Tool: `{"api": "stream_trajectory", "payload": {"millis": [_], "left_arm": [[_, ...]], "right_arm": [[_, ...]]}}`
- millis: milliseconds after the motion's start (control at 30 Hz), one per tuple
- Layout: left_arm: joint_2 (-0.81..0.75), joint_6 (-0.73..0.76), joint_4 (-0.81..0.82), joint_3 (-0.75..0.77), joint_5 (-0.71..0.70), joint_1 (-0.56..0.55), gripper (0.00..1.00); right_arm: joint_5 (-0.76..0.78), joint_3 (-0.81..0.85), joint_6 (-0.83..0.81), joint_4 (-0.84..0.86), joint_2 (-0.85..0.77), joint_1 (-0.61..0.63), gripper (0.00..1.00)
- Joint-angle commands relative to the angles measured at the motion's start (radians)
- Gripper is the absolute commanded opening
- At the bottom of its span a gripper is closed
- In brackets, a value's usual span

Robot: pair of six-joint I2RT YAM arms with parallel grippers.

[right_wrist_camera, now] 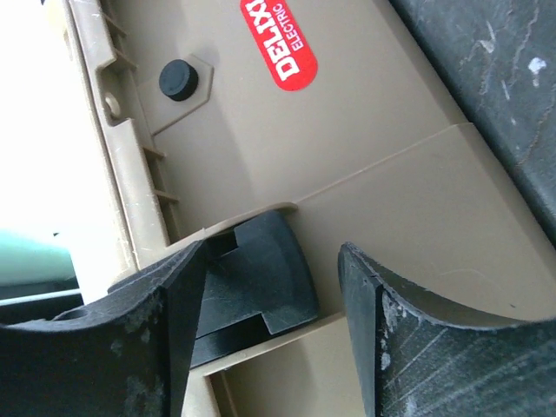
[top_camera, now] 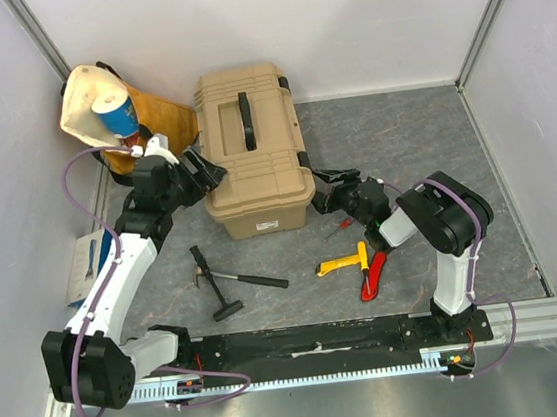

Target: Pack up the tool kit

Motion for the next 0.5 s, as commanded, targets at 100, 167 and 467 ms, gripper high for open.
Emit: {"api": "stream_trajectory", "payload": {"millis": [100, 167, 467], "left_arm": [[0.030, -0.035, 0.084, 0.114, 0.032, -0.022, 0.86], [0.039, -0.039, 0.087, 0.108, 0.052, -0.020, 0.86], [0.051, -0.099, 0.145, -0.029, 0.158, -0.022, 0.86]], "right_arm": [[-0.082, -0.009, 0.056, 0.544, -0.075, 0.033, 0.61], [-0.079, -0.013, 0.070, 0.543, -0.098, 0.030, 0.59], [-0.099, 0.026, 0.105, 0.543, -0.169, 0.030, 0.59]]}}
